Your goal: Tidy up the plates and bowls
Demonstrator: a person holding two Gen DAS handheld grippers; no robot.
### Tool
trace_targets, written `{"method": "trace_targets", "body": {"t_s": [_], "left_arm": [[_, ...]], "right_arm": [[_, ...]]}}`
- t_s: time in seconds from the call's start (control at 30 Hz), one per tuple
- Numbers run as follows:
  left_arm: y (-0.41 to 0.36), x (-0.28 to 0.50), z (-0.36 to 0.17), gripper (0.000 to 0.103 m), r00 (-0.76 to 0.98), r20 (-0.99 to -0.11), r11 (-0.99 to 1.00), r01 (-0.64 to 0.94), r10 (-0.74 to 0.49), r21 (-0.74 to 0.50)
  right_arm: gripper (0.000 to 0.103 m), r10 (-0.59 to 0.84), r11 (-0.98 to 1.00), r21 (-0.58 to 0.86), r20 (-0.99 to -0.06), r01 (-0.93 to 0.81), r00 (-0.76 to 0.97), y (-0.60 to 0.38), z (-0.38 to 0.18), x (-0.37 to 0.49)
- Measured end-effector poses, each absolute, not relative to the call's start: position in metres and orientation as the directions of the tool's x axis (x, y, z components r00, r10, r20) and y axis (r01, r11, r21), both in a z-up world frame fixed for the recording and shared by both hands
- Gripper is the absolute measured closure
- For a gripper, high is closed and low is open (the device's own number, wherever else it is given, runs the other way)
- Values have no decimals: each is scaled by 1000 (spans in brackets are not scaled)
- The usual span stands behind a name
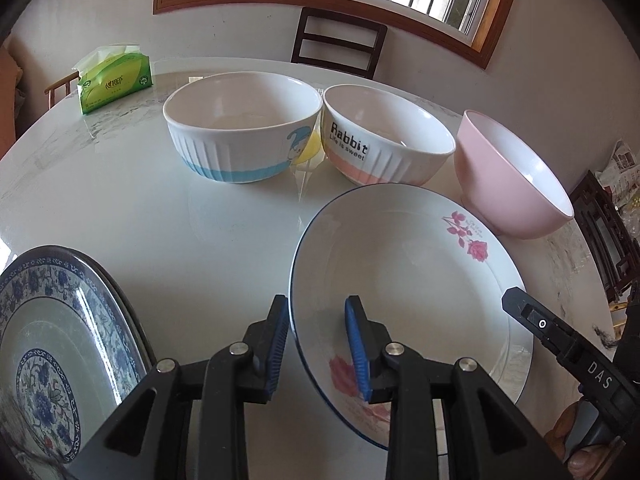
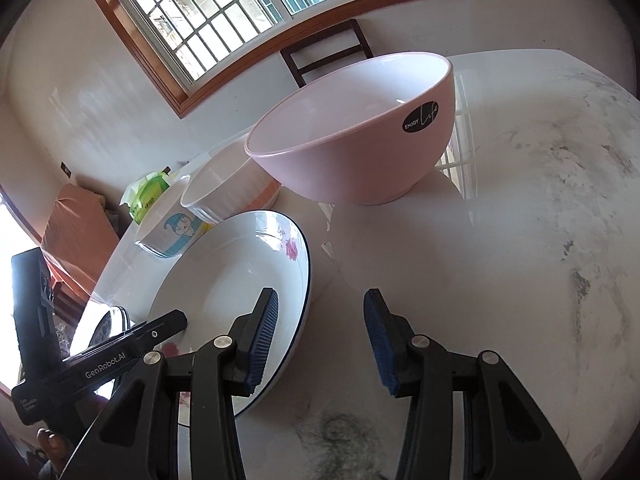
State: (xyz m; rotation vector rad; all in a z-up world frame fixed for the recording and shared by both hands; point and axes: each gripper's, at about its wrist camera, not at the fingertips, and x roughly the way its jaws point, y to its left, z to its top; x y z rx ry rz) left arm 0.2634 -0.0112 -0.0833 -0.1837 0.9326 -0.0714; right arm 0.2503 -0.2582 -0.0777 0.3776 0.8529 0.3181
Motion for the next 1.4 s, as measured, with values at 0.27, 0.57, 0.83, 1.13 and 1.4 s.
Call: {"method": "trace_targets", "body": {"t_s": [0.27, 0.57, 0.83, 1.13, 1.4], "left_arm": [[-29, 257, -82, 66, 651, -757, 998, 36, -65, -54], [-23, 257, -82, 81, 671, -741, 999, -12, -30, -52], [-21, 257, -81, 83, 674, -738, 998, -6, -41, -61], [-28, 242, -79, 85, 684, -729, 1000, -3, -5, -9], [-33, 220, -78, 85, 677, -736, 1000, 5, -10, -10]], "right_arm": [[86, 406, 907, 391, -709, -157, 577, -244, -80, 254], [91, 371, 926, 333, -728, -176, 576, -236, -76, 252], [91, 369, 927, 332, -729, -174, 577, -236, -76, 251], [91, 346, 935, 319, -730, -153, 590, -230, -73, 245], [90, 320, 944, 298, -736, -139, 597, -228, -71, 221]]}}
